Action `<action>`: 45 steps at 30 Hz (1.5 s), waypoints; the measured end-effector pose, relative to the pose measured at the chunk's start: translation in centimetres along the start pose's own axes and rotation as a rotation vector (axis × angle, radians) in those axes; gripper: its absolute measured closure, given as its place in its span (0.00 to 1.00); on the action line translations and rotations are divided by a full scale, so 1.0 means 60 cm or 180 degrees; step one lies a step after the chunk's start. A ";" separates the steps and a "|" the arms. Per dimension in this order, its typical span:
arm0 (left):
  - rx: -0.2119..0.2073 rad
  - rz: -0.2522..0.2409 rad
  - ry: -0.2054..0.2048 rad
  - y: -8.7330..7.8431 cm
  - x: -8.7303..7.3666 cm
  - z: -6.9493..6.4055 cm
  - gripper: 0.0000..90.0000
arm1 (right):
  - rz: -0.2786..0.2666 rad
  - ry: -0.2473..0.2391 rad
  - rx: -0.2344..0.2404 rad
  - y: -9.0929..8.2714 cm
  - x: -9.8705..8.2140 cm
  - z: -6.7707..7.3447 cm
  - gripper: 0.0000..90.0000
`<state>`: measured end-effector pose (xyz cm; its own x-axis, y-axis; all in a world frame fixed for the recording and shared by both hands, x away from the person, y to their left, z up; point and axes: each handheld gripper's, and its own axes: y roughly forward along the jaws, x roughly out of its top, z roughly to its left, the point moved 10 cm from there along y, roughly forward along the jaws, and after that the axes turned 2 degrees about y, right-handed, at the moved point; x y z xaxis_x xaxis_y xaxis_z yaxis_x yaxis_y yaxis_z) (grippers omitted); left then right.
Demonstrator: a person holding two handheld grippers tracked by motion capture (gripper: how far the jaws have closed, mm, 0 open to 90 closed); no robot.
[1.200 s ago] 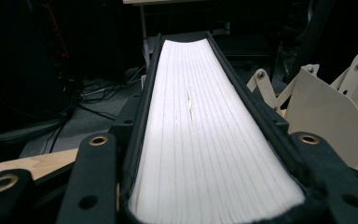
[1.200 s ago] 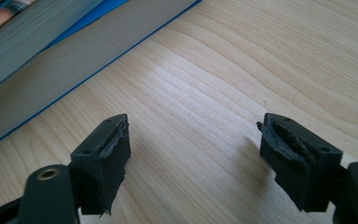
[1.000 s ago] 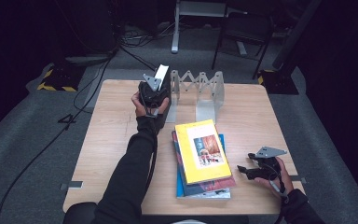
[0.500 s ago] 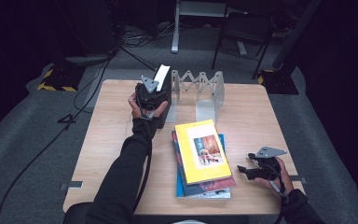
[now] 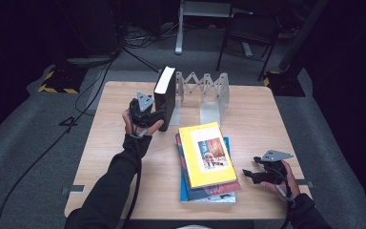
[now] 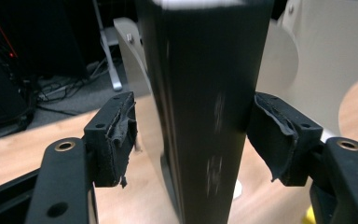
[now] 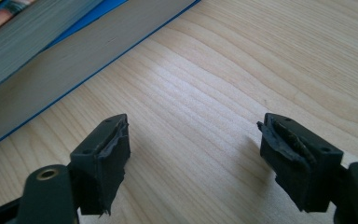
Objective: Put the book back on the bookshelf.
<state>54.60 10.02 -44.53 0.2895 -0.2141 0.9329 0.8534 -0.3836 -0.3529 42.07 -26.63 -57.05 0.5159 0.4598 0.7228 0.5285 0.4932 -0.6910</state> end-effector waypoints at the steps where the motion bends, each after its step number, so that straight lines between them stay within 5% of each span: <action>1: -0.0039 0.0034 0.0002 0.000 -0.012 -0.002 0.37 | -0.0004 0.0003 0.0001 0.000 0.000 0.000 0.26; 7: -0.0128 0.0228 0.0038 0.012 -0.059 -0.010 0.42 | 0.0000 0.0000 0.0000 0.000 0.000 0.000 0.26; 16: -0.0141 0.0341 0.0108 0.036 -0.082 -0.021 0.54 | -0.0005 0.0003 0.0000 0.000 0.000 0.000 0.26; 45: 0.0559 0.0272 -0.0375 0.088 -0.069 -0.024 0.58 | -0.0021 0.0004 0.0003 0.001 0.000 -0.001 0.25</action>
<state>57.30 7.61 -50.34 0.4038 -0.1287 0.9058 0.8830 -0.2042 -0.4227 42.13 -26.63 -57.07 0.5134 0.4555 0.7273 0.5312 0.4969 -0.6862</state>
